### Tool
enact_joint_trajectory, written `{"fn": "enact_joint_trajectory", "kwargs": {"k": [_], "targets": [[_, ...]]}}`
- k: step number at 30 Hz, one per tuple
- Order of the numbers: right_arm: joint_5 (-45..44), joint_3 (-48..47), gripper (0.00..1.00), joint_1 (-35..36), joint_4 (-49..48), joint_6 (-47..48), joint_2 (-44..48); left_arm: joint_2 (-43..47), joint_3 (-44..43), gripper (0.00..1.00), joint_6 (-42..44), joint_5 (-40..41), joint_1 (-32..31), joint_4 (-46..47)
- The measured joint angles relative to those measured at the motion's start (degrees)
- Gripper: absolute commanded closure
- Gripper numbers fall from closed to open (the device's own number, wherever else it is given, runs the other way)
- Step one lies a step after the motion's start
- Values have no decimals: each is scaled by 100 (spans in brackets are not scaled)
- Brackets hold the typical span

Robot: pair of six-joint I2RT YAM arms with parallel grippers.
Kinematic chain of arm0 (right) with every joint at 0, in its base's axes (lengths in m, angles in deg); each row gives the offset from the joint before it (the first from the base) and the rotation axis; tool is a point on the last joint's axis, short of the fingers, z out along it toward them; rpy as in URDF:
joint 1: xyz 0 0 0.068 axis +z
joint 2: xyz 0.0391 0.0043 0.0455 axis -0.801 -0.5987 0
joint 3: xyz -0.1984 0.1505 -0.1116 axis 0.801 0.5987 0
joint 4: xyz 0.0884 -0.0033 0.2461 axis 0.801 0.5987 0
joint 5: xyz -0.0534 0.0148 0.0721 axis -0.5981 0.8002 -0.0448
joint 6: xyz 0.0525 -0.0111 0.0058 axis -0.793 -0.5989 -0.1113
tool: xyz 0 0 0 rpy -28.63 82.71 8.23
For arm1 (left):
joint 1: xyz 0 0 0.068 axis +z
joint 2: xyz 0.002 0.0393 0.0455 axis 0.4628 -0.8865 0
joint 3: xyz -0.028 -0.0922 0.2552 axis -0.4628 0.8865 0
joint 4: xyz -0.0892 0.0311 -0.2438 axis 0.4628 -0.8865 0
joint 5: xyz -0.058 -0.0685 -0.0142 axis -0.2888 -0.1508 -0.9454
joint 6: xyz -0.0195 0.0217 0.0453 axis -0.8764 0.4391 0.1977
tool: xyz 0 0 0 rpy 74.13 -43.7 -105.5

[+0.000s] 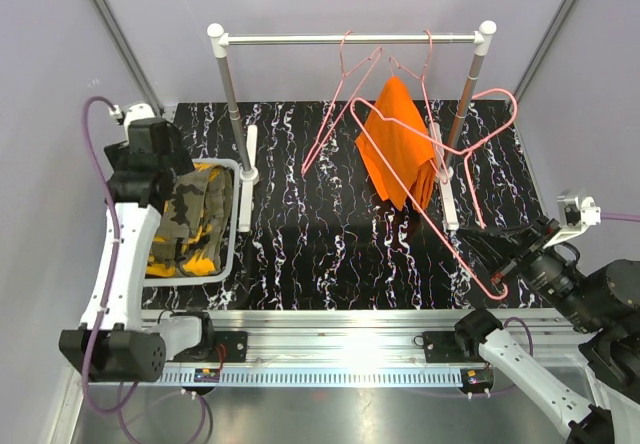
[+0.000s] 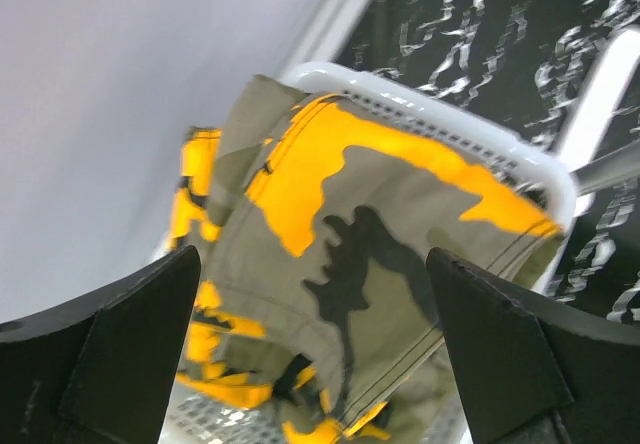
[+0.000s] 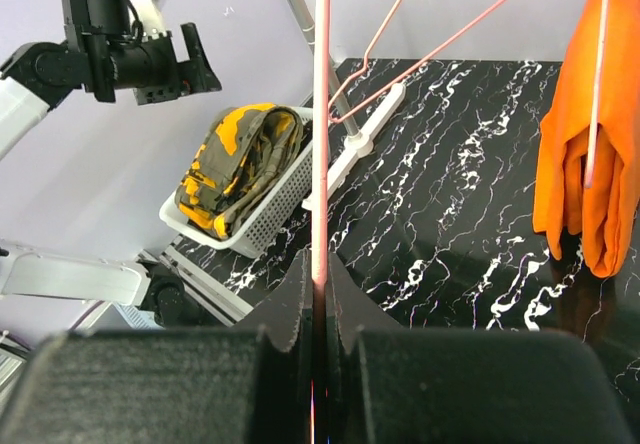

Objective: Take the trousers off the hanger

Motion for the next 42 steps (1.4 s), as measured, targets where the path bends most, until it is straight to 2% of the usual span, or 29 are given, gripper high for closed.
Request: {"fn": "enact_joint_trajectory", "kwargs": {"k": [2, 5, 10, 18, 23, 34, 42], "targets": [[0, 0, 100, 0, 0, 20, -66, -212, 4, 1, -155, -629, 509, 85], [-2, 0, 100, 0, -2, 76, -214, -1121, -13, 1, -385, -1362, 1049, 199], [-164, -42, 100, 0, -22, 247, -560, -3029, 385, 1, -562, -2205, 1200, 614], [-437, -267, 100, 0, -227, 369, -1311, -3115, 426, 1, -588, -2350, 1250, 713], [-573, -682, 100, 0, -205, 444, -1862, -2295, 627, 1, -638, -2350, 1215, 610], [-1864, -1624, 100, 0, 96, 817, -2962, 1473, 723, 1, -678, -1873, 1130, -129], [-2363, -1628, 100, 0, -382, 1071, -3672, 2830, 754, 1, -586, -2157, 1128, -817]]}}
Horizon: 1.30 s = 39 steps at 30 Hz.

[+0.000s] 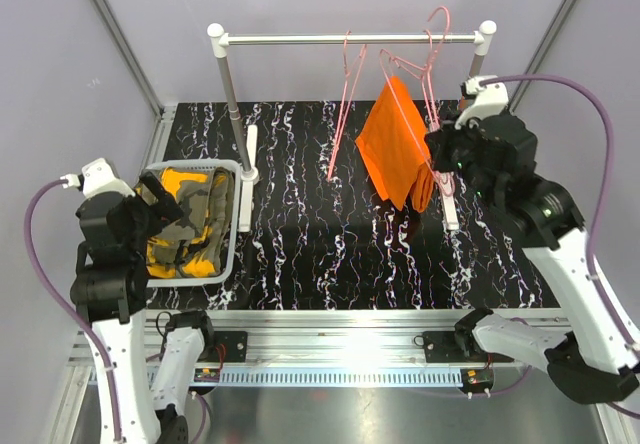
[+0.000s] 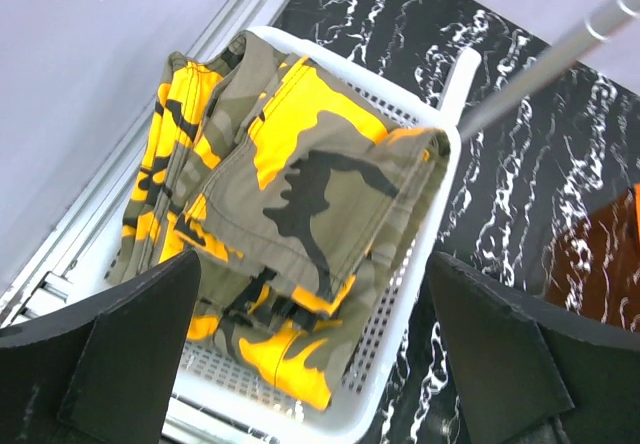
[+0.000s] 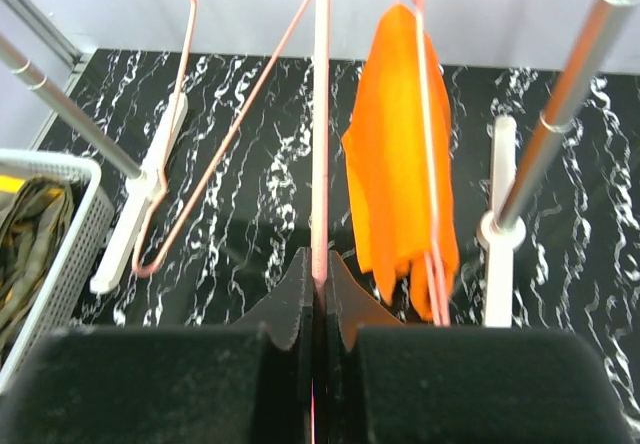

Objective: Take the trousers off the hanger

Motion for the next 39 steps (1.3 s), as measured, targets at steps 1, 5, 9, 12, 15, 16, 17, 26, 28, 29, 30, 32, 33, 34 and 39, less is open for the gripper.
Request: {"fn": "enact_joint_trajectory", "kwargs": {"k": [1, 5, 9, 12, 15, 16, 17, 26, 28, 29, 30, 32, 33, 34, 39], "targets": [[-7, 50, 100, 0, -179, 26, -101, 118, 0, 1, 26, -37, 0, -83], [-116, 299, 100, 0, -894, 144, -498, 501, -15, 1, 98, -212, 2, -374], [-442, 448, 100, 68, -1554, 262, -1056, 669, -37, 1, 151, -356, 0, -544], [-890, 750, 100, 387, -2063, 389, -1335, 697, -55, 1, 173, -442, 0, -553], [-1110, 916, 100, 765, -2326, 463, -1620, 697, -55, 1, 195, -522, -13, -555], [-1150, 929, 100, 863, -2404, 466, -1714, 697, -55, 1, 199, -546, -28, -553], [-1187, 933, 100, 938, -2481, 466, -1808, 697, -55, 1, 201, -560, -44, -553], [-1200, 933, 97, 1069, -2726, 328, -2166, 699, -55, 1, 219, -555, -326, -553], [-1187, 933, 87, 1082, -2754, 275, -2175, 699, -55, 1, 221, -555, -339, -553], [-1180, 935, 76, 1086, -2769, 247, -2164, 697, -55, 1, 219, -555, -345, -553], [-1178, 940, 72, 1091, -2780, 205, -2151, 697, -55, 1, 221, -555, -350, -553], [-1174, 968, 58, 1093, -2785, 199, -2090, 697, -55, 1, 221, -557, -354, -553], [-1172, 986, 52, 1093, -2763, 168, -2037, 697, -55, 1, 223, -557, -354, -553], [-1172, 986, 47, 1093, -2697, 173, -1969, 697, -55, 1, 223, -557, -354, -553], [-1174, 946, 9, 1093, -2179, 125, -1491, 695, -55, 1, 243, -555, -354, -553]]}}
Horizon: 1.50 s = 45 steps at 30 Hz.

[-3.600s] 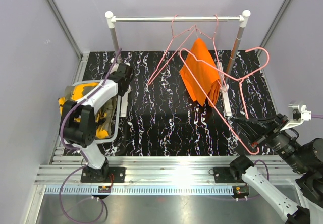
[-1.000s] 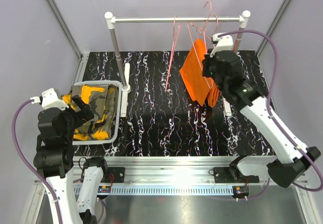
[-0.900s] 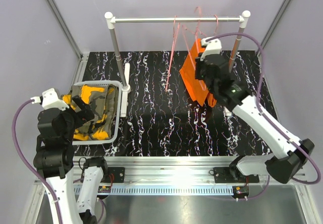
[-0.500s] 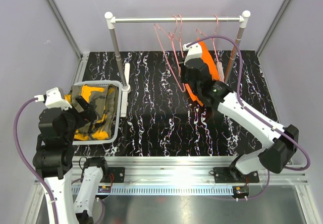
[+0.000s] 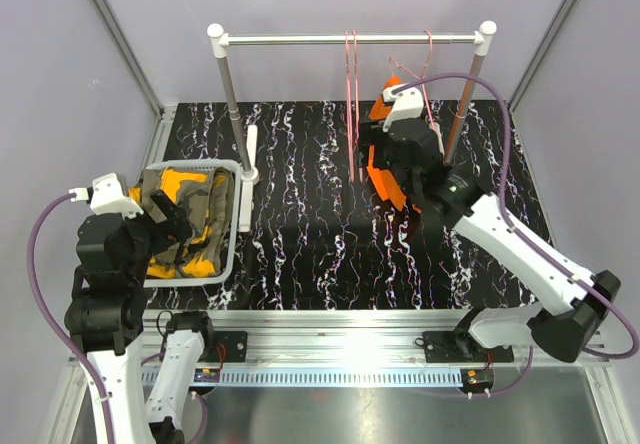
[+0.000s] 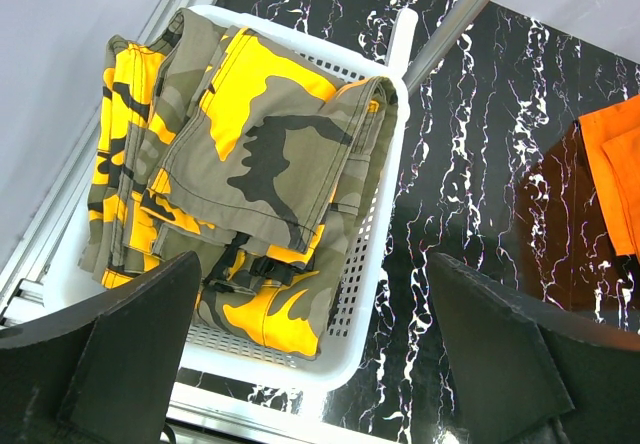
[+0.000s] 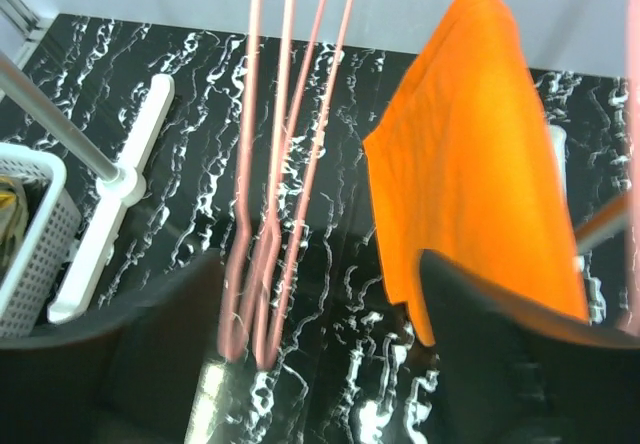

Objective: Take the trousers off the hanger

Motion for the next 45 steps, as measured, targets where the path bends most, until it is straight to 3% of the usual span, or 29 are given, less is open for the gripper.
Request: {"fn": "enact_joint_trajectory", "kwargs": {"k": [2, 11, 20, 23, 27, 28, 30, 31, 35, 45], "targets": [[-2, -131, 1, 0, 348, -13, 168, 0, 0, 1, 2, 0, 0, 0], [205, -949, 0, -728, 1862, -46, 566, 0, 0, 1, 17, -48, -4, 0], [970, -1038, 11, -1751, 2404, 74, 433, 0, 0, 1, 83, -345, -4, 0], [1394, -1062, 17, -2124, 2404, 98, 179, 0, 0, 1, 105, -448, -7, 0], [1862, -1088, 34, -2424, 2400, 111, -271, 2, 2, 1, 114, -525, -35, 0], [1980, -1095, 45, -2433, 2398, 107, -350, 2, 2, 1, 118, -540, -37, 2], [2190, -1095, 57, -2433, 2396, 120, -479, 2, 2, 1, 120, -566, -37, 2], [2245, -1099, 71, -2430, 2391, 122, -518, 2, 4, 1, 120, -573, -39, 2], [2365, -1207, 99, -2433, 2391, 94, -649, 2, 13, 1, 125, -603, -42, 4], [2457, -1694, 100, -2433, 2789, 35, -798, 7, 17, 1, 122, -640, -63, 4]]}}
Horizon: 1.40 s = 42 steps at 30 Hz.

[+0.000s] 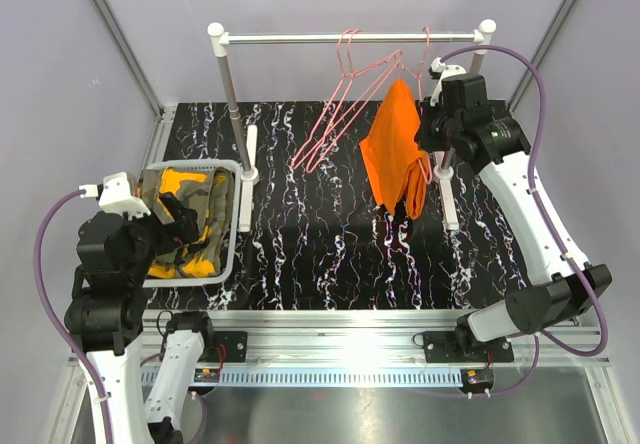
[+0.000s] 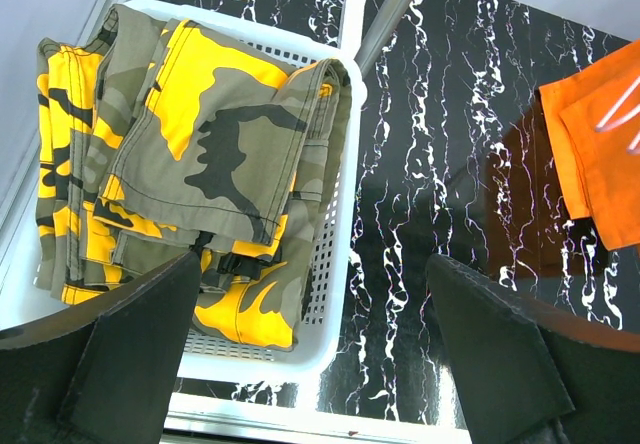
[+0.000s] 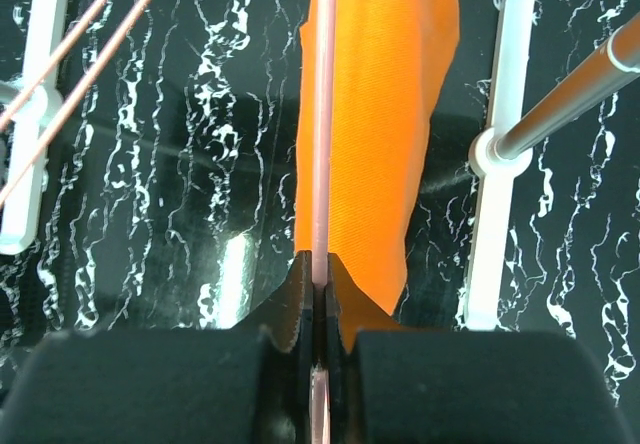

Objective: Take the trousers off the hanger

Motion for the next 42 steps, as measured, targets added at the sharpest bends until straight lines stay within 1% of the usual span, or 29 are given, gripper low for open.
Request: {"fn": "enact_joint_trajectory", "kwargs": {"k": [8, 17, 25, 29, 33, 36, 41, 42], "targets": [[72, -267, 100, 0, 33, -155, 59, 0, 0, 1, -2, -70, -4, 0], [26, -146, 100, 0, -612, -402, 597, -48, -15, 1, -52, -264, -7, 22], [42, -153, 100, 0, -754, -422, 730, -595, -118, 1, -197, -634, -17, 391], [44, -151, 100, 0, -780, -422, 804, -922, -118, 1, -302, -734, -234, 697], [74, -74, 100, 0, -1005, -422, 909, -1073, -118, 1, -426, -608, -861, 966], [83, -28, 100, 0, -1202, -422, 992, -1169, -120, 1, -514, -236, -1641, 1176], [101, 205, 100, 0, -1580, -422, 1198, -1491, -160, 1, -645, 612, -3145, 1462], [125, 251, 100, 0, -1646, -422, 1244, -1596, -168, 1, -667, 857, -3554, 1521]]}}
